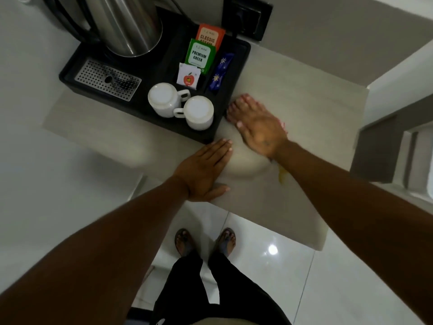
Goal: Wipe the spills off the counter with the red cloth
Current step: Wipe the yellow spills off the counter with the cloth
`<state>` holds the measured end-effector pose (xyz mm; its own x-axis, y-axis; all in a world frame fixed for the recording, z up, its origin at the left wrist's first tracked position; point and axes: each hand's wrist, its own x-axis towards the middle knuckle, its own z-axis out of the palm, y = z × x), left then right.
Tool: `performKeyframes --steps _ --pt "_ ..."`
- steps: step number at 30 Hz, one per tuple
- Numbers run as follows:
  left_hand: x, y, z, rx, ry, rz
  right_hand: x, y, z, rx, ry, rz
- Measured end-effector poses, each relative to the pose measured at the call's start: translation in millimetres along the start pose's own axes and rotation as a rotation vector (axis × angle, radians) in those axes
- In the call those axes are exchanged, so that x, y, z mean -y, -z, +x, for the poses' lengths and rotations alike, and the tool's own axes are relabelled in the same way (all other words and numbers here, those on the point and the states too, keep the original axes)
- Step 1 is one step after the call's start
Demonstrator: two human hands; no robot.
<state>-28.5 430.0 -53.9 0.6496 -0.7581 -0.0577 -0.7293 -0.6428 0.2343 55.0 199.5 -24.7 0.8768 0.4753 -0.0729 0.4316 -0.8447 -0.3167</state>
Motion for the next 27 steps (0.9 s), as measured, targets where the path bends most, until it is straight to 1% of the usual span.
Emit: performKeyframes --steps 2,4,7,9,12,13,15,18,21,24,27 --pt "-3 0 -4 -0.003 0.020 0.012 8 -5 -44 0.014 0.059 -0.005" --pt "-6 -1 -7 -0.001 0.041 0.009 6 -7 -90 0.057 0.046 -0.026" --pt "-4 -1 -7 0.009 0.043 0.026 -15 1 -139 0.064 -0.126 -0.057" --pt "-5 0 -7 -0.016 0.042 0.010 -27 8 -129 0.017 -0.250 -0.053" --pt "-4 0 -7 -0.014 0.035 -0.018 -17 9 -85 -0.064 -0.387 -0.054" --pt "-4 -1 -8 -0.019 0.038 -0.010 -8 4 -71 -0.075 -0.398 -0.061" --pt "-5 1 -8 -0.008 0.038 0.012 17 -8 -62 -0.068 -0.357 -0.045" --pt "-5 -2 -9 0.021 0.041 0.051 68 -35 -103 -0.058 -0.320 -0.049" --pt "-6 -1 -7 0.072 0.059 0.080 98 -52 -173 -0.047 -0.359 -0.011" --pt "-7 -1 -7 0.076 0.058 0.093 82 -49 -223 -0.034 -0.527 0.005" --pt "-7 1 -7 0.074 0.048 0.093 49 -34 -210 -0.102 -0.690 0.018"
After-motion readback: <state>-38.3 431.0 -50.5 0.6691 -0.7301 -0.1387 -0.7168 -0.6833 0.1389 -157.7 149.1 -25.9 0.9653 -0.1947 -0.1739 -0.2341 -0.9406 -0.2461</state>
